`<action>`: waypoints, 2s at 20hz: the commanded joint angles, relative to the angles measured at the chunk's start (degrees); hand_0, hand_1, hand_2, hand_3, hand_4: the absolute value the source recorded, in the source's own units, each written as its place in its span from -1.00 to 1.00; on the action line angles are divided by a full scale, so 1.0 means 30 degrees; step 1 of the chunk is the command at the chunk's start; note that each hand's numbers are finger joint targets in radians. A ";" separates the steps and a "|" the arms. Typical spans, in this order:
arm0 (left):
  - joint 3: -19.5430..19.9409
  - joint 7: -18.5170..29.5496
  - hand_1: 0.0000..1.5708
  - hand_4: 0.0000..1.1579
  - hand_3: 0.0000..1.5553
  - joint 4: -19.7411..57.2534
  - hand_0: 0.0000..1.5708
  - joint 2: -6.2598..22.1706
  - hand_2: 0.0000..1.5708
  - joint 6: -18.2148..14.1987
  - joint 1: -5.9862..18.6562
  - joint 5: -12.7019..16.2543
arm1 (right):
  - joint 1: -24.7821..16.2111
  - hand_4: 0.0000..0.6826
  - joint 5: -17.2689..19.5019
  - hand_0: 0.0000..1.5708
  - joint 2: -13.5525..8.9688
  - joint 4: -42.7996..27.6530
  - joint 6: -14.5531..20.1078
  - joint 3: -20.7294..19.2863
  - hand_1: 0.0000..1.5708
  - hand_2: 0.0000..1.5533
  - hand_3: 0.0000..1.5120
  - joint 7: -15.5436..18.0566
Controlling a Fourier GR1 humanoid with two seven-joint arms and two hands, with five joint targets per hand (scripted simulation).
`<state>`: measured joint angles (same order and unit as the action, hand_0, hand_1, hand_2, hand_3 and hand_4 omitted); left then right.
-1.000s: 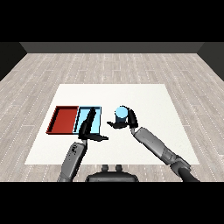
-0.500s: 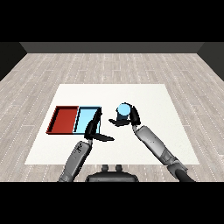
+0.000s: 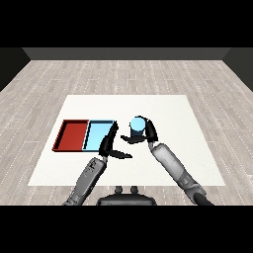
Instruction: Pick the blue can and put it in the blue box
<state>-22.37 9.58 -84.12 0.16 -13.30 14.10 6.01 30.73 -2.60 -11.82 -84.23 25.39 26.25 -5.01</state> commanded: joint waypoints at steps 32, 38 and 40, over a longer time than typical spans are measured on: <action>-0.1203 0.0584 -1.00 -1.00 -1.00 0.5344 -1.00 -0.0052 -1.00 -0.1485 0.3630 0.2416 | -0.0325 0.58 0.4211 0.90 0.3936 0.0650 -0.2969 -0.1249 0.90 0.87 0.83 -0.0647; -0.3151 0.1602 -1.00 -1.00 -1.00 0.4789 -1.00 -0.0052 -1.00 -0.2751 0.3323 0.4203 | 0.0061 0.68 0.3931 0.78 0.3939 -0.0934 -0.1494 0.0797 0.78 0.86 0.83 -0.2230; -0.3198 0.1150 -1.00 -1.00 -1.00 0.5380 -1.00 -0.0052 -1.00 -0.3701 0.4117 0.3998 | -0.0529 0.69 0.3778 0.91 0.3939 -0.0786 -0.0287 0.1869 0.91 0.88 0.83 -0.1491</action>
<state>-28.17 14.32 -67.28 0.00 -19.09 25.29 16.49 29.75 9.54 -0.04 -85.90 19.33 26.57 -9.42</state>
